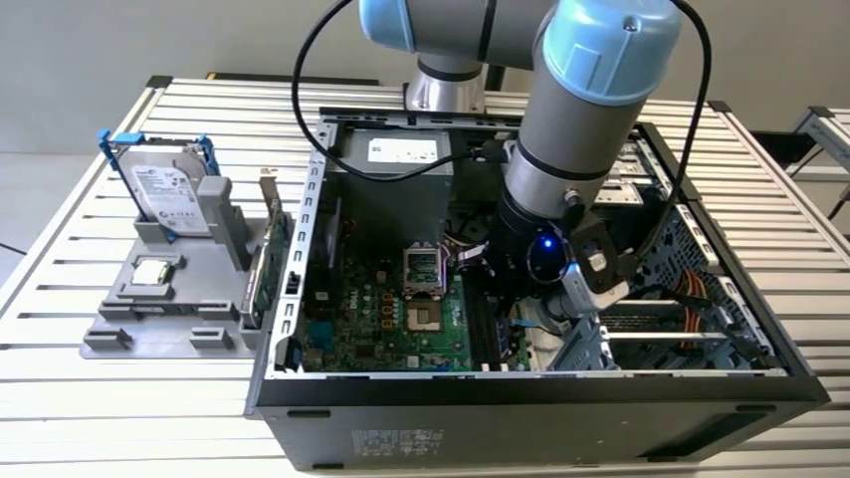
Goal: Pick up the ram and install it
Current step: 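Insert the ram into the slot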
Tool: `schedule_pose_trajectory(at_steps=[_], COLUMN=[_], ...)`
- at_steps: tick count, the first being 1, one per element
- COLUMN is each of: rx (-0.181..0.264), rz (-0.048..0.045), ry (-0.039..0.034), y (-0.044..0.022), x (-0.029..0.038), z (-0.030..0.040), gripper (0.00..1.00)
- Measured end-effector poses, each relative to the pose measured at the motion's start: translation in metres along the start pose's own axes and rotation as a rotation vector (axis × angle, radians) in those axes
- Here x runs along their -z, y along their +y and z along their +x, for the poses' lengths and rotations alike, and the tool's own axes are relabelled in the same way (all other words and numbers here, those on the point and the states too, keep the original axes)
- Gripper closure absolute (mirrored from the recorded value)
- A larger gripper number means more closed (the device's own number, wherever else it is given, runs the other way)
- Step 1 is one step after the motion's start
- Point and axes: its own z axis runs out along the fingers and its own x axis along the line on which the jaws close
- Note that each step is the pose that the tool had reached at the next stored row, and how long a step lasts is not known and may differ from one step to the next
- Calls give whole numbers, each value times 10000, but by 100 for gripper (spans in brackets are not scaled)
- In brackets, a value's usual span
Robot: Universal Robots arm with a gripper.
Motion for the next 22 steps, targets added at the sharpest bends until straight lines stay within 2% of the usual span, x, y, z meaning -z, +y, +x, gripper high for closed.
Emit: schedule_pose_trajectory(at_steps=[12,22], rx=[4,58], rz=[1,12], ry=[0,-3], y=[-1,0], x=[-5,-35], z=[3,12], gripper=[100,100])
